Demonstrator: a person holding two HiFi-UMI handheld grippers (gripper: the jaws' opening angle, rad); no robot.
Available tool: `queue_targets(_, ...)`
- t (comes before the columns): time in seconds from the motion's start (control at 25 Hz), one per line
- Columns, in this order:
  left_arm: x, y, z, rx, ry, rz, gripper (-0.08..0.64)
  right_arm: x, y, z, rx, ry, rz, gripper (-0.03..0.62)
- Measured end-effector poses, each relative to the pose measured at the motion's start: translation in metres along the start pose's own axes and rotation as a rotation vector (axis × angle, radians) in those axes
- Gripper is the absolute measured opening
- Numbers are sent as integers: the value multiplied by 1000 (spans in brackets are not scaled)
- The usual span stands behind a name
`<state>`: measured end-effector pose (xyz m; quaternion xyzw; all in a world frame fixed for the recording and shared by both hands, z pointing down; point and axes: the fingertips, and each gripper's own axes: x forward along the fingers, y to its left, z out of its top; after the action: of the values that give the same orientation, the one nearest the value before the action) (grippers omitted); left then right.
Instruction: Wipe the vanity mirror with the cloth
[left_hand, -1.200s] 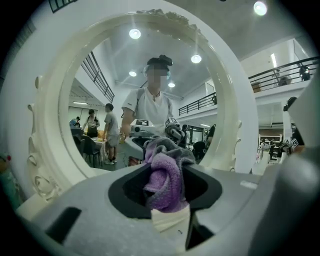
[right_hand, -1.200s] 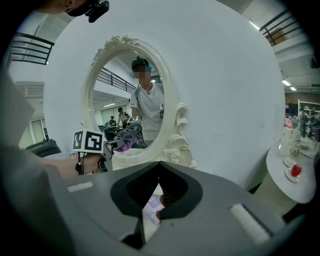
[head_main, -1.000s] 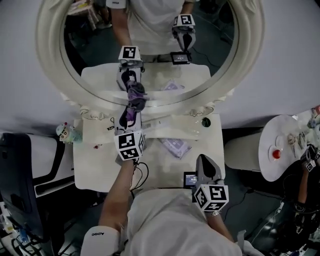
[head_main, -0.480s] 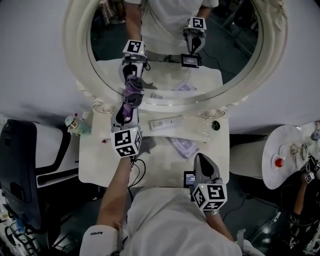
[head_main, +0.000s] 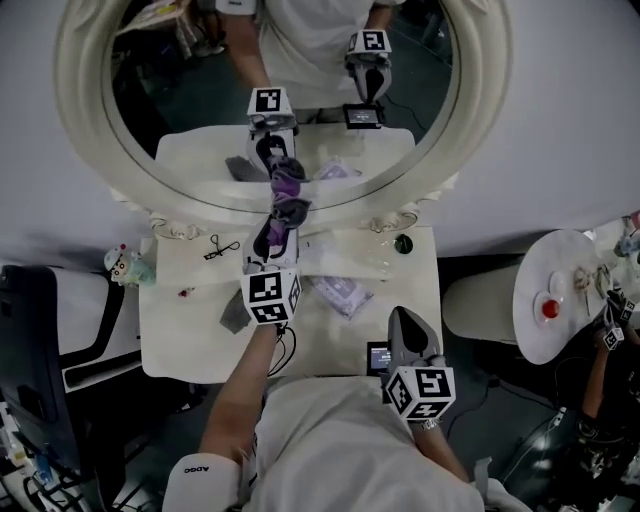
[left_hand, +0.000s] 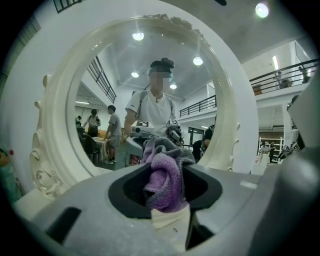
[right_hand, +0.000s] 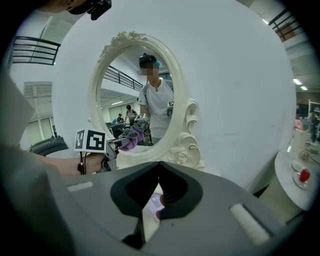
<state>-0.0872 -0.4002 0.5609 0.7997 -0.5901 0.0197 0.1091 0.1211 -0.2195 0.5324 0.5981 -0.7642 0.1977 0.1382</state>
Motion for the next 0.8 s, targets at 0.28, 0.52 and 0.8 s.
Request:
queue_targets(0.28, 35, -71, -14, -6, 16, -88, 156, -19, -53, -1, 21, 6, -88, 8)
queue_targets(0.52, 40, -79, -25, -5, 25, -94, 156, -25, -79, -5, 38, 19, -130, 8)
queue_targets(0.8, 30, -40, -43, -15, 88, -48, 156, -13, -44, -5, 16, 30, -88, 8)
